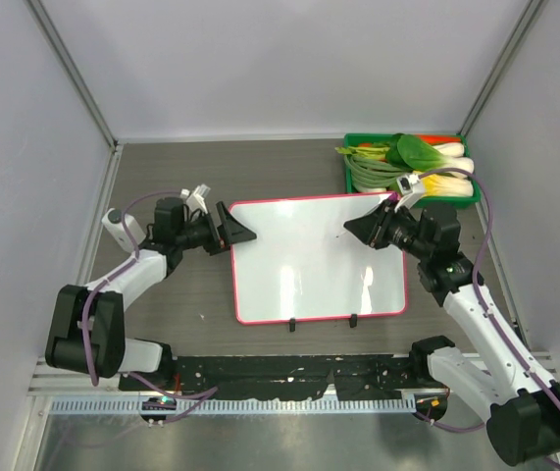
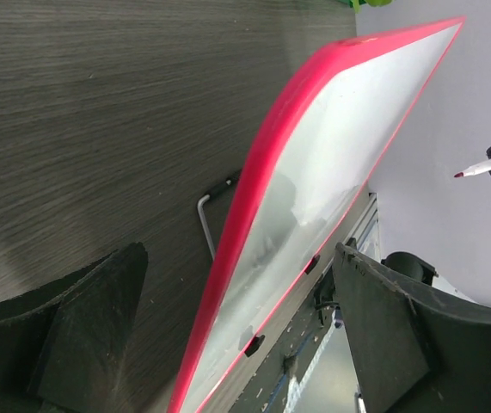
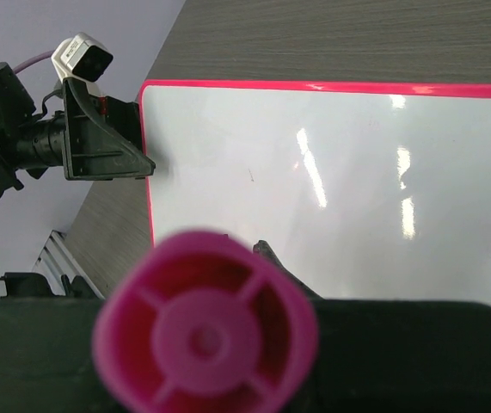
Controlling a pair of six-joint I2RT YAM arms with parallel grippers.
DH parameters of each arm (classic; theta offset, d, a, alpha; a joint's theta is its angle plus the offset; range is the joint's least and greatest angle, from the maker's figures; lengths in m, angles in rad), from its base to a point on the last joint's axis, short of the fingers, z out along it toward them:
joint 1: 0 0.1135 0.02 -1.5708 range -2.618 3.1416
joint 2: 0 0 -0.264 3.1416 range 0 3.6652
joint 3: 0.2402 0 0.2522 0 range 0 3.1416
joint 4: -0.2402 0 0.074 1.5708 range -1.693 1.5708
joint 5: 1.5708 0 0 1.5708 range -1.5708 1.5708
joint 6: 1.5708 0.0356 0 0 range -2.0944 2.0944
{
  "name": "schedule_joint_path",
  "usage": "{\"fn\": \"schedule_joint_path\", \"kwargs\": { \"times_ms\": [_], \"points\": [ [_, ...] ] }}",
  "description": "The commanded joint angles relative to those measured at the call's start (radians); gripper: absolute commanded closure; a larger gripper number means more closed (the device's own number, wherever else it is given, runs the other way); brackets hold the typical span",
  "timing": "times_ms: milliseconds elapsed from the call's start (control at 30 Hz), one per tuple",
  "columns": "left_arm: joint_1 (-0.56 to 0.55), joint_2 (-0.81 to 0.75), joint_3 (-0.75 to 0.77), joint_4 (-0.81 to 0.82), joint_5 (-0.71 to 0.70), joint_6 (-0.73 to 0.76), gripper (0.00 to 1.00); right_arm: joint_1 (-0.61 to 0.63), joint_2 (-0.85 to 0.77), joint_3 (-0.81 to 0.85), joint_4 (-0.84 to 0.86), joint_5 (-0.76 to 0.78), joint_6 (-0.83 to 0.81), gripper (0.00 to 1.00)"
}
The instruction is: Write a sentence on the whiteboard
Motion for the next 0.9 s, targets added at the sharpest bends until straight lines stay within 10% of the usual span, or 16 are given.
{"fn": "schedule_joint_path", "kwargs": {
  "times_ms": [0,867],
  "points": [
    [-0.007,0.017,0.042,0.008,0.031,0.018,0.08,0.009,0.005,0.009,0.017,0.029,-0.01,0.99],
    [-0.033,0.057,0.013,0.102,0.077,0.002,0.3,0.288,0.091,0.092,0.038,0.279,0.007,0.99]
  ]
}}
